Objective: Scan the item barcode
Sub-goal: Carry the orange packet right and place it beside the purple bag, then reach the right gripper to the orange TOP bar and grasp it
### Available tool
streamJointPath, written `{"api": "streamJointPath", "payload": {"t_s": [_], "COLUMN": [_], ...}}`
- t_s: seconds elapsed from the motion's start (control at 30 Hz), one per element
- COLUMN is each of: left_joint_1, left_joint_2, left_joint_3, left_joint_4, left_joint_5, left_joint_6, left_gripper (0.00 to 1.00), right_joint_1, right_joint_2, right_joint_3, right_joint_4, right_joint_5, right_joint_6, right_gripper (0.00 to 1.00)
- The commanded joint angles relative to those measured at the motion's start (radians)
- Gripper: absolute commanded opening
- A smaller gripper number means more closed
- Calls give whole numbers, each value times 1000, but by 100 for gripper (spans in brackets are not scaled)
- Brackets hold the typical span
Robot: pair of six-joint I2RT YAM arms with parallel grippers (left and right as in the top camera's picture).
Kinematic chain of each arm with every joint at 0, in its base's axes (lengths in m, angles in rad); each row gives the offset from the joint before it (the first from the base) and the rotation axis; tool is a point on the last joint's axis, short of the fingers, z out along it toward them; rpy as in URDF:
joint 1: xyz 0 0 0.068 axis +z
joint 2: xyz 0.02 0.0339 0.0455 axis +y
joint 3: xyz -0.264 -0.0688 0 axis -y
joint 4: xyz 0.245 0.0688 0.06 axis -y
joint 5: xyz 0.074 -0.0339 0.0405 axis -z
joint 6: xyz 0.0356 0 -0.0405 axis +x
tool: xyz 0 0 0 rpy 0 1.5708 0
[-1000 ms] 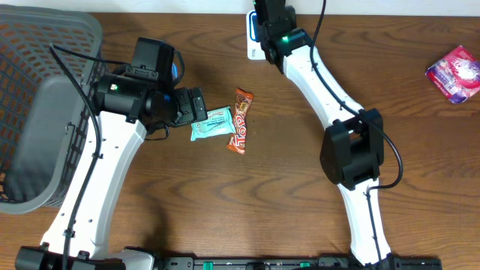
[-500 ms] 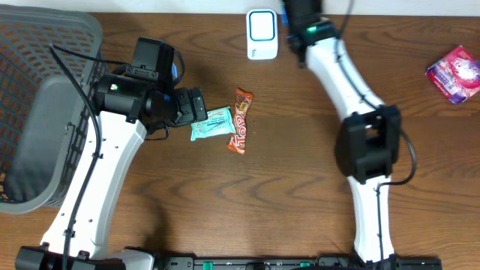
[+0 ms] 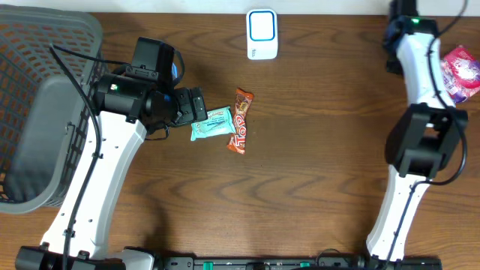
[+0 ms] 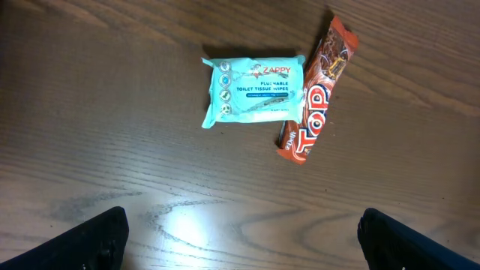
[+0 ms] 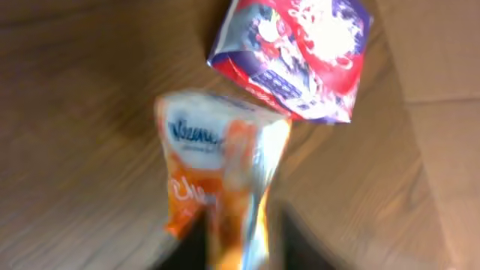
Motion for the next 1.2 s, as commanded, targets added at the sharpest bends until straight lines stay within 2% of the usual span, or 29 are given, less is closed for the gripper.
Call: {"api": "streamJointPath", "payload": {"t_s": [0.0, 0.03, 0.1, 0.17, 0.33, 0.57, 0.7, 0.97, 1.03, 1.17], "left_joint_1": [2, 2, 2, 2, 2, 2, 2, 2, 2, 2], "left_joint_2": [1, 1, 1, 1, 1, 1, 1, 1, 1, 1], "left_joint_3": [5, 5, 5, 5, 5, 5, 5, 5, 5, 5], "left_joint_4": [-2, -3, -3, -2, -2, -2, -2, -2, -2, -3], "left_joint_5": [-10, -10, -10, -10, -10, -10, -10, -10, -10, -10], "left_joint_6": [2, 3, 3, 3, 3, 3, 3, 3, 3, 2], "left_gripper": [98, 98, 98, 98, 98, 98, 98, 98, 98, 98], "right_joint_1": [-41, -51, -63, -68, -64, -11, 61, 309, 372, 476], "right_joint_2": [-43, -43, -43, -41, -40, -34, -34, -34, -34, -34], "right_joint_3": [13, 13, 13, 13, 13, -8, -80, -274, -296, -305], "right_joint_4": [4, 4, 4, 5, 11, 11, 3, 54, 83, 123], "right_joint_5": [-147, -182, -226, -253, -416, -899, -1122, -1158, -1164, -1164], "right_joint_6": [6, 6, 17, 29, 29, 29, 29, 42, 71, 86], "right_gripper": [59, 75, 95, 97, 96, 94, 90, 87, 85, 72]}}
